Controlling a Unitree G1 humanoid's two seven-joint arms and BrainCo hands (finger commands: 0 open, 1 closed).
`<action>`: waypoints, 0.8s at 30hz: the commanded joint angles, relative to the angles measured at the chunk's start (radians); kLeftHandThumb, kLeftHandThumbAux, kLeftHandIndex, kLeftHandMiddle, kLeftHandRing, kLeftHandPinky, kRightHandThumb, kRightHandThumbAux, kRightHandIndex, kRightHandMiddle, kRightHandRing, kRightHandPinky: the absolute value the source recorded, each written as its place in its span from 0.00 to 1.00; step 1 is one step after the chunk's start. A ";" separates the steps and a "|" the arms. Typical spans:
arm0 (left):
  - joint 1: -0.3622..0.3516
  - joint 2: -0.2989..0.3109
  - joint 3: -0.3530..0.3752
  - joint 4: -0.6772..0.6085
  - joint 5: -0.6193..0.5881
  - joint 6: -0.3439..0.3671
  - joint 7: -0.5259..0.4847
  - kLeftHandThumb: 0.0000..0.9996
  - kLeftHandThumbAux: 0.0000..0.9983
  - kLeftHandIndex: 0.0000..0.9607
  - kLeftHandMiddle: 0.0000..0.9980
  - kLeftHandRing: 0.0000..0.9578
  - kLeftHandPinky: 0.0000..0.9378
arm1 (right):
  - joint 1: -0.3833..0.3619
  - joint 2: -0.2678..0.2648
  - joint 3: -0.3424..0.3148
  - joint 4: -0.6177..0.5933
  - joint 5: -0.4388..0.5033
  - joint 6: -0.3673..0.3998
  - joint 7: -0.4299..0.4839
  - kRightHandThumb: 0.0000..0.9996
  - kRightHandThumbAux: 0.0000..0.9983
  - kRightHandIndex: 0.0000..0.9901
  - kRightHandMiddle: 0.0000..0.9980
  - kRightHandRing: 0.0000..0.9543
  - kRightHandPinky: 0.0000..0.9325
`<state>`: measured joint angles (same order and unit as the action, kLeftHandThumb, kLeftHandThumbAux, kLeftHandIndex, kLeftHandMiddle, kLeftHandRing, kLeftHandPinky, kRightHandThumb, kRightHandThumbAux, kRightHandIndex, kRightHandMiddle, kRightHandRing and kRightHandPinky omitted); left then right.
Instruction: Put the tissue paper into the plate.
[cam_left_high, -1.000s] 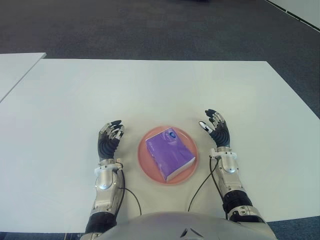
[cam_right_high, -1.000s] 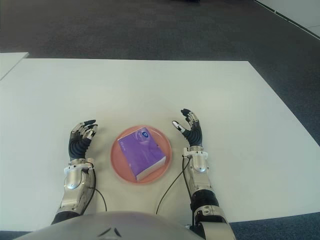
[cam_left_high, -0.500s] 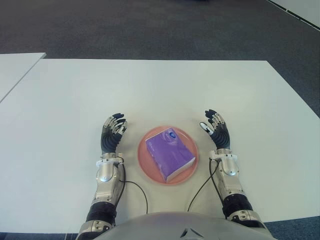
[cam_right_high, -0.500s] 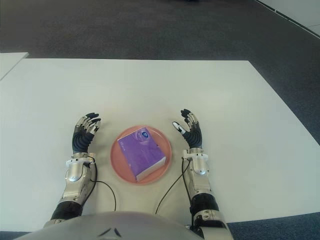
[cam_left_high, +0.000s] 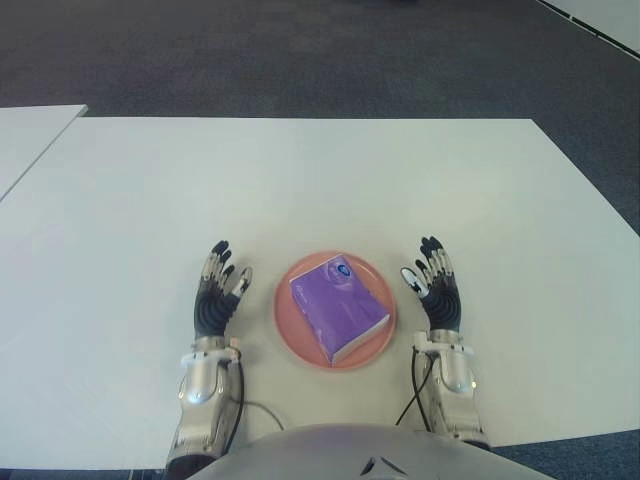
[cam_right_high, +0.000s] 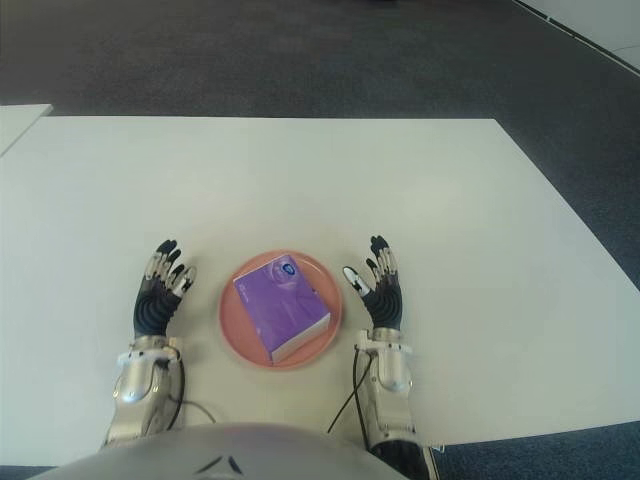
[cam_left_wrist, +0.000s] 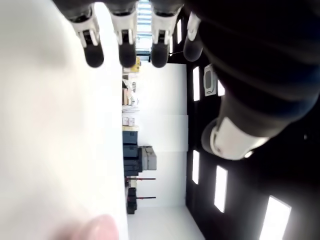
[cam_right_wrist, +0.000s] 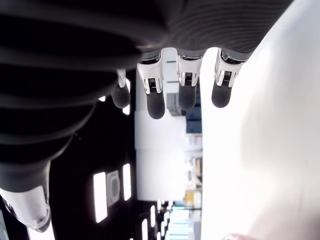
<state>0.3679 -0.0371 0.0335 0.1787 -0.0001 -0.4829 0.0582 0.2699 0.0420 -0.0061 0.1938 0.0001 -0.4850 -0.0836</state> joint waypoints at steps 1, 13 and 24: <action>0.178 -0.006 -0.058 -0.101 0.081 0.149 0.012 0.11 0.68 0.01 0.02 0.03 0.02 | 0.220 0.070 0.035 -0.076 -0.039 0.242 -0.071 0.21 0.64 0.03 0.07 0.03 0.00; 0.206 -0.004 -0.072 -0.160 0.112 0.218 0.012 0.11 0.68 0.00 0.00 0.00 0.01 | 0.302 0.067 0.064 -0.229 -0.015 0.374 -0.074 0.19 0.64 0.01 0.05 0.01 0.00; 0.184 -0.022 -0.055 0.019 0.012 0.072 -0.034 0.11 0.68 0.05 0.04 0.04 0.08 | 0.267 0.032 0.032 0.023 0.032 0.172 0.008 0.22 0.58 0.04 0.06 0.02 0.01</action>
<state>0.5211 -0.0426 -0.0160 0.0535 0.0623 -0.4315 0.0695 0.4849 0.0768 0.0475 -0.0208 -0.0181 -0.3600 -0.1246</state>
